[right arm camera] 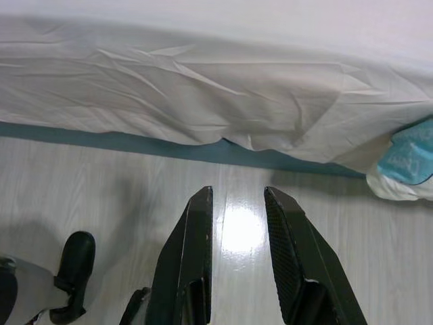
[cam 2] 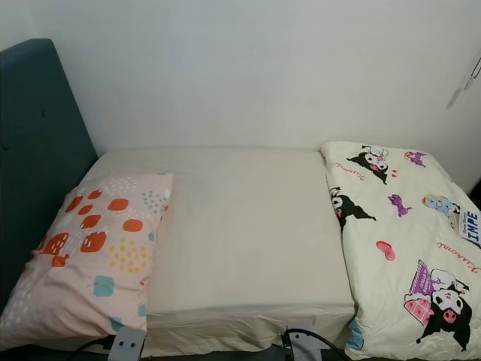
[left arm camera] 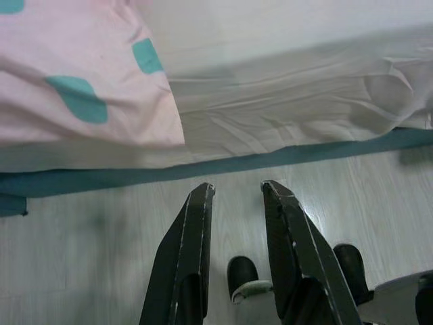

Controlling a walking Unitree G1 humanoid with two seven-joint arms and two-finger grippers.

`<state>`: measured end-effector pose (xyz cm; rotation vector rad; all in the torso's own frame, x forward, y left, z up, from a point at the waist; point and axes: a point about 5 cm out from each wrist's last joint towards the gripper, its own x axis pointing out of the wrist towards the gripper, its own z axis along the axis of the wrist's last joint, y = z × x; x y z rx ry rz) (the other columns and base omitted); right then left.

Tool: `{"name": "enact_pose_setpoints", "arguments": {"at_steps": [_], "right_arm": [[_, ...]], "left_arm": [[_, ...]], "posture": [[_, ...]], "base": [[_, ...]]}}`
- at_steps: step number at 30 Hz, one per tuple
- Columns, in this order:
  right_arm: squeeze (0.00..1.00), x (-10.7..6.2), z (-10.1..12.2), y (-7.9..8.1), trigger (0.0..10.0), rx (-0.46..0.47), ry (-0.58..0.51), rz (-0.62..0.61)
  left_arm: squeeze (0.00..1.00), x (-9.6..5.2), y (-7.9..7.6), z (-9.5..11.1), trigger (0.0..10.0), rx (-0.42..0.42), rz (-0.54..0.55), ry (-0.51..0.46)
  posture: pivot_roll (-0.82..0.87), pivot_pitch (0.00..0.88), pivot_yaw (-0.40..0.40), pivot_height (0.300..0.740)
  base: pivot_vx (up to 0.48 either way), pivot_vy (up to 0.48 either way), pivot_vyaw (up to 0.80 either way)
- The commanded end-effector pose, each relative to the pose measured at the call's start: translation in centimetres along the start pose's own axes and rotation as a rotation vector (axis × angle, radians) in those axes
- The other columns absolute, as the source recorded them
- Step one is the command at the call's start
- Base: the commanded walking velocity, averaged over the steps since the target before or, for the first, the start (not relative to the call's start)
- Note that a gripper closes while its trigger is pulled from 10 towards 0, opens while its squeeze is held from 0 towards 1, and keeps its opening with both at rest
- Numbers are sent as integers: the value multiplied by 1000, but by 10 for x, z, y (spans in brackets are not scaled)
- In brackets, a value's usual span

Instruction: Clean up the room

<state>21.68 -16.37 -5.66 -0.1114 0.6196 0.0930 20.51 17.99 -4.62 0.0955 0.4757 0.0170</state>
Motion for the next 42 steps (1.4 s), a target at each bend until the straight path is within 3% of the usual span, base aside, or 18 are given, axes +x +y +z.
{"name": "enact_pose_setpoints", "arguments": {"at_steps": [1, 4, 8, 20, 42], "right_arm": [[0, 0, -2, -7, 10000, 22, 17, -32], [0, 0, 1, -10, 10000, 39, -2, -46], [0, -1, 1, -8, 10000, 42, -17, -46], [0, -5, -7, -5, 10000, 53, -3, -57], [0, -2, -3, -5, 10000, 33, 1, -42]], "left_arm": [[0, 2, -8, 1, 10000, 12, -34, 11], [0, 8, -10, 5, 10000, 51, -56, 26], [0, 11, -9, 8, 10000, 37, -48, 22], [0, 9, -10, 6, 10000, 40, -51, 27], [0, 7, -14, 5, 10000, 42, -60, 18]], "posture": [[27, 97, -61, 740], [23, 90, -51, 740], [19, 90, -46, 740], [5, 78, -42, 740], [23, 80, -65, 740]], "base": [[0, 0, 0], [0, 0, 0], [0, 0, 0], [0, 0, 0], [0, 0, 0]]}}
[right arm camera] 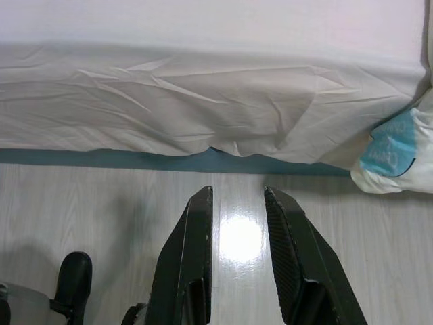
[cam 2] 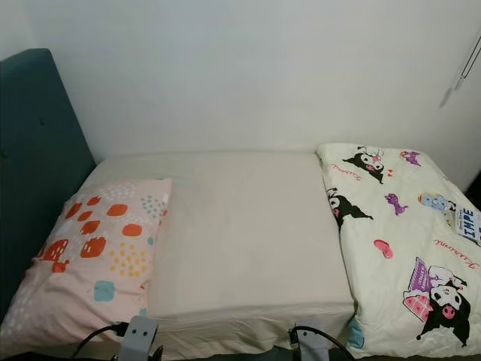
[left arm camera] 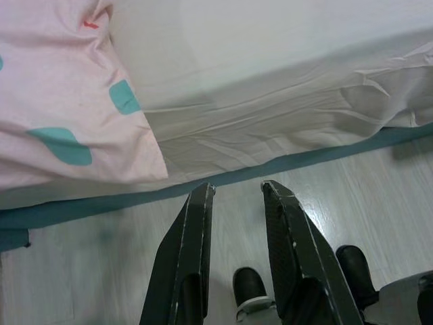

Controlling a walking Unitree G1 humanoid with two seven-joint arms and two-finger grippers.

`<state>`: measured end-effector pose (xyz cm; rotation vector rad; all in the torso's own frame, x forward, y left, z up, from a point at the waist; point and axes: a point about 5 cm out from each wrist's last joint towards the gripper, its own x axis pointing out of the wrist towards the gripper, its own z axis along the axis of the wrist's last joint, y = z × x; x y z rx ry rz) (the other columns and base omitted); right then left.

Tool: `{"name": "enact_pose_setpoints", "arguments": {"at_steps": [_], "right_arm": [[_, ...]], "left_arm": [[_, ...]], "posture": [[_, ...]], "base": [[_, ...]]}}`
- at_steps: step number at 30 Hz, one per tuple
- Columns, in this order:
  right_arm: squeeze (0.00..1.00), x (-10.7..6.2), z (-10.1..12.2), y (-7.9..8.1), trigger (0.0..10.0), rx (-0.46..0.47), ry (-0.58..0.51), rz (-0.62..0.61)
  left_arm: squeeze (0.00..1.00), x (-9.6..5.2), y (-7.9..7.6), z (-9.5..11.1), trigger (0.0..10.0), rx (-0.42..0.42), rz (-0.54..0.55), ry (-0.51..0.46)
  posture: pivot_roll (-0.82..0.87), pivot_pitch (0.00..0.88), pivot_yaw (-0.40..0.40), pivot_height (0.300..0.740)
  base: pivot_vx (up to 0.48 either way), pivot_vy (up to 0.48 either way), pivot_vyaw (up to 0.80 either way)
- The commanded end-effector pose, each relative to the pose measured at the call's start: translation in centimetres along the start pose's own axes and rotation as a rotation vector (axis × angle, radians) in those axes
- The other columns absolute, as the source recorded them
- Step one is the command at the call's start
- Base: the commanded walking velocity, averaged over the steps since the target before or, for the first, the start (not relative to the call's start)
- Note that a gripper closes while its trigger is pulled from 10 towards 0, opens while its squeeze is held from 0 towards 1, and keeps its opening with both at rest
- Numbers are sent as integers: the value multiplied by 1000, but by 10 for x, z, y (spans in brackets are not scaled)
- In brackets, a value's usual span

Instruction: Clean up the room

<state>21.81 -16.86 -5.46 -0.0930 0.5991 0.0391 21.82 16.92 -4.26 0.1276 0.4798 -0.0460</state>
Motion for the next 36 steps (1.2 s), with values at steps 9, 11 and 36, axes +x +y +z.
{"name": "enact_pose_setpoints", "arguments": {"at_steps": [9, 11, 36], "right_arm": [[0, -2, -6, 2, 10000, -2, 24, 12], [0, -2, -6, 2, 10000, -2, 24, 13], [0, -3, -8, 1, 10000, -7, 29, 14]], "left_arm": [[0, -4, -6, -6, 10000, -5, -12, 13], [0, -4, -6, -5, 10000, -5, -13, 12], [0, -5, -5, -4, 10000, -8, -16, 1]], "posture": [[24, 89, -70, 740], [24, 89, -70, 740], [31, 100, -69, 740]], "base": [[0, 0, 0], [0, -124, 0], [0, -463, 0]]}}
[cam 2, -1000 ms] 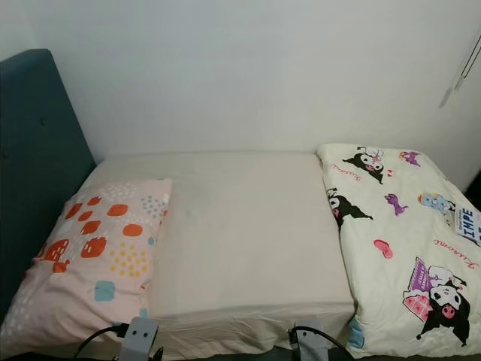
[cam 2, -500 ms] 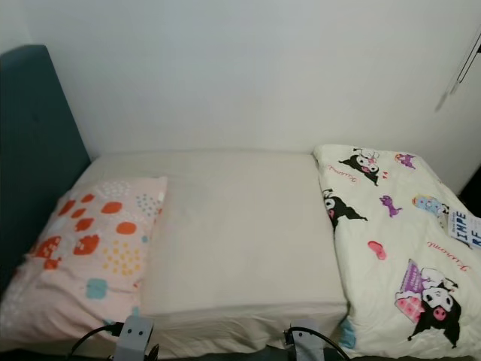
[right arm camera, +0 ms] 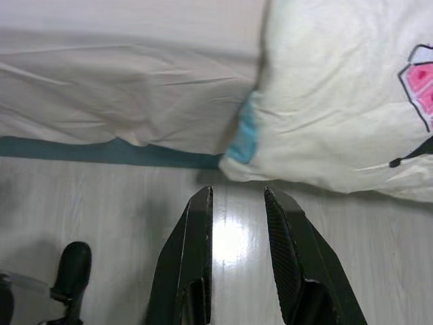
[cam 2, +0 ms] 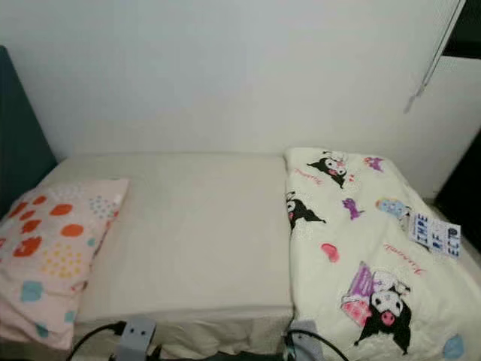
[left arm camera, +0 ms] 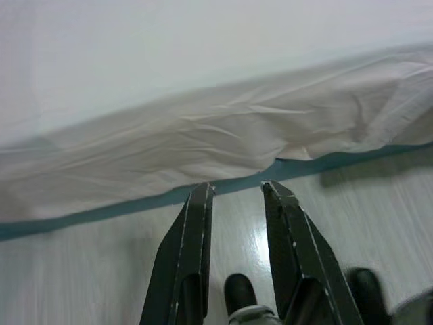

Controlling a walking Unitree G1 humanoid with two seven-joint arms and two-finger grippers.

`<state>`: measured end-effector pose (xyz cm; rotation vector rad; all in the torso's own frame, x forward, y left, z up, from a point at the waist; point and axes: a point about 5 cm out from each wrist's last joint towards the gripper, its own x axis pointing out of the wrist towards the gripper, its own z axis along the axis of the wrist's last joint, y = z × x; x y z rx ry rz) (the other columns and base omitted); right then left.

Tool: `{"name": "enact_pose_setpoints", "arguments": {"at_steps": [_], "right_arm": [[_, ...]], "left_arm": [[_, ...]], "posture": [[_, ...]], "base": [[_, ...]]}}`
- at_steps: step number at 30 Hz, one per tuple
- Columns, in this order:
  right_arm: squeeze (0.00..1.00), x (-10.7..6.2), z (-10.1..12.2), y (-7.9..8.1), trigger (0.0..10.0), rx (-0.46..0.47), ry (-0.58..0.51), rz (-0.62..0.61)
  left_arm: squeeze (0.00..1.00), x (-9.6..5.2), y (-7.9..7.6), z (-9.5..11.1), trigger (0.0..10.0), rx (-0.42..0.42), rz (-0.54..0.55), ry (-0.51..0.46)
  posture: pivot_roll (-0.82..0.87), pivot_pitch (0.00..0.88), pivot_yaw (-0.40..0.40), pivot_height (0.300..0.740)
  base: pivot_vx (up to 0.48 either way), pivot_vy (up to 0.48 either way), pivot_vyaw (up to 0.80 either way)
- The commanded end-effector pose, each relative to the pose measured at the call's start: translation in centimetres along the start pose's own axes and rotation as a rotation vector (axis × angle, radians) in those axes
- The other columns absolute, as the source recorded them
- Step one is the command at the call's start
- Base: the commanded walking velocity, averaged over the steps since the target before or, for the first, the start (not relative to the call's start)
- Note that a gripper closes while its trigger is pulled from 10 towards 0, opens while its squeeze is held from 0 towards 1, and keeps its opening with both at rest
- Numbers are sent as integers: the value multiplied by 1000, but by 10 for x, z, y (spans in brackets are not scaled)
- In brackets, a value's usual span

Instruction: Clean up the room

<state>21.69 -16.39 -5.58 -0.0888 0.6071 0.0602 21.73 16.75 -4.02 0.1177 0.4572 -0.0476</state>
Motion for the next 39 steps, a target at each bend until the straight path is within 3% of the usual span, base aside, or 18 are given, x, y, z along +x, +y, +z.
{"name": "enact_pose_setpoints", "arguments": {"at_steps": [1, 39], "right_arm": [[0, -3, -6, -3, 10000, -4, 22, -7], [0, -4, -9, -2, 10000, 2, 28, -11]], "left_arm": [[0, -3, -3, -6, 10000, 2, -14, 24], [0, -5, -3, -7, 10000, 26, -28, 25]], "posture": [[31, 100, -69, 740], [37, 112, -63, 740]], "base": [[0, -472, 0], [0, -466, 0]]}}
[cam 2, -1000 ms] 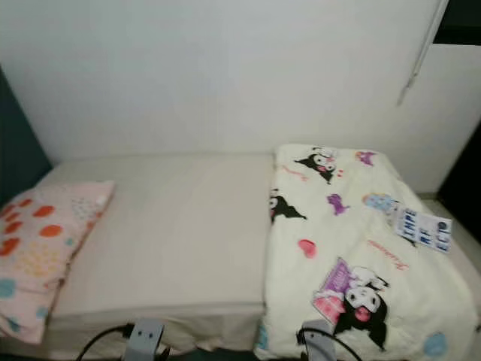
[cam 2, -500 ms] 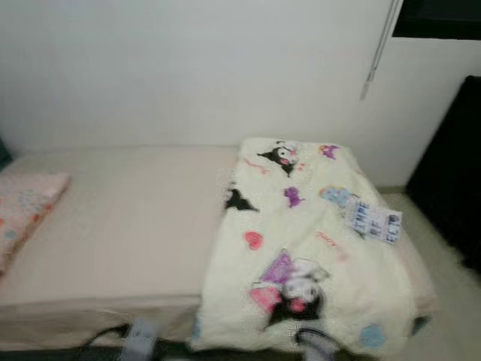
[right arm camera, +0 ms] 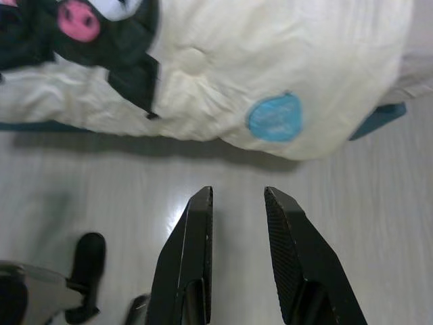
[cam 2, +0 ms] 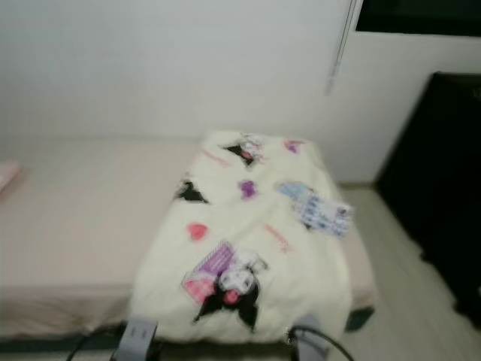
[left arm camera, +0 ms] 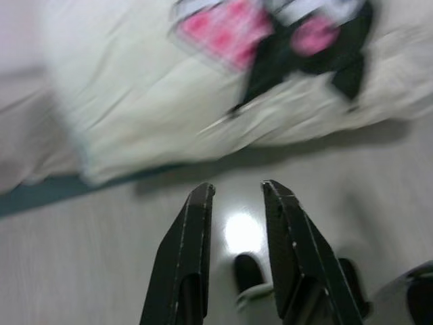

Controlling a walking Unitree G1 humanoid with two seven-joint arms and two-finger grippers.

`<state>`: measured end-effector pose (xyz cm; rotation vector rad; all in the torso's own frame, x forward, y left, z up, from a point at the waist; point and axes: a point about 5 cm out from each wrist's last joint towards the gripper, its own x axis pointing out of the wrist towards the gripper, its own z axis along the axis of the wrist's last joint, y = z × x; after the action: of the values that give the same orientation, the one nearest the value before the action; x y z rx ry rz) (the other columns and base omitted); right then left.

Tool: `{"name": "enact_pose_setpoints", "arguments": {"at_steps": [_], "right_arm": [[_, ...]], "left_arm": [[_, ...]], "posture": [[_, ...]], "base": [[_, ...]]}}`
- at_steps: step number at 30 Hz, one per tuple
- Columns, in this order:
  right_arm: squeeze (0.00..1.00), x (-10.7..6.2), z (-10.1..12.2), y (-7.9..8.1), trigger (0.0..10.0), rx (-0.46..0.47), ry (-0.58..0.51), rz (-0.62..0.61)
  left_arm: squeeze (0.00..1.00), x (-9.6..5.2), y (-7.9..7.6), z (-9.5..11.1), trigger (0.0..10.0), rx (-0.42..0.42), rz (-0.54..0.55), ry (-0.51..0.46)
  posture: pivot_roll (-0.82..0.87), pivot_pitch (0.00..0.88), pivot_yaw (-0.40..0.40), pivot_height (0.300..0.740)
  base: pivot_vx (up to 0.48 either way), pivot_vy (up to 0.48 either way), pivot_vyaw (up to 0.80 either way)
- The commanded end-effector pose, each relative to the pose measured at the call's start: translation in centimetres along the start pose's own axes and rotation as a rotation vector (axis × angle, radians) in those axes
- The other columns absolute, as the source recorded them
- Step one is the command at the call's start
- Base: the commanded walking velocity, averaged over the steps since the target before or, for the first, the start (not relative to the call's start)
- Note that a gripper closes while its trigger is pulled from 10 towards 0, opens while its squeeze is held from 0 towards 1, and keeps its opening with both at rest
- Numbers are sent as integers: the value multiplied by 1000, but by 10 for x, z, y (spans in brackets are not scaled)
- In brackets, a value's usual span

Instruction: Clean up the room

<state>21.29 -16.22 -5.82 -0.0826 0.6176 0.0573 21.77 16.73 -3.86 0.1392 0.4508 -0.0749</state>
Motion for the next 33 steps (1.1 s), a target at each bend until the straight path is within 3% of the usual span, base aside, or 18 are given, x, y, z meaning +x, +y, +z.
{"name": "enact_pose_setpoints", "arguments": {"at_steps": [1, 33], "right_arm": [[0, -2, -5, -4, 10000, -5, 18, -10], [0, -2, -6, -1, 10000, 0, 22, -9]], "left_arm": [[0, -4, -3, -8, 10000, -1, -8, 31], [0, -5, -1, -7, 10000, 14, -17, 25]], "posture": [[37, 112, -63, 740], [44, 125, -57, 740]], "base": [[0, -428, 0], [0, -406, 0]]}}
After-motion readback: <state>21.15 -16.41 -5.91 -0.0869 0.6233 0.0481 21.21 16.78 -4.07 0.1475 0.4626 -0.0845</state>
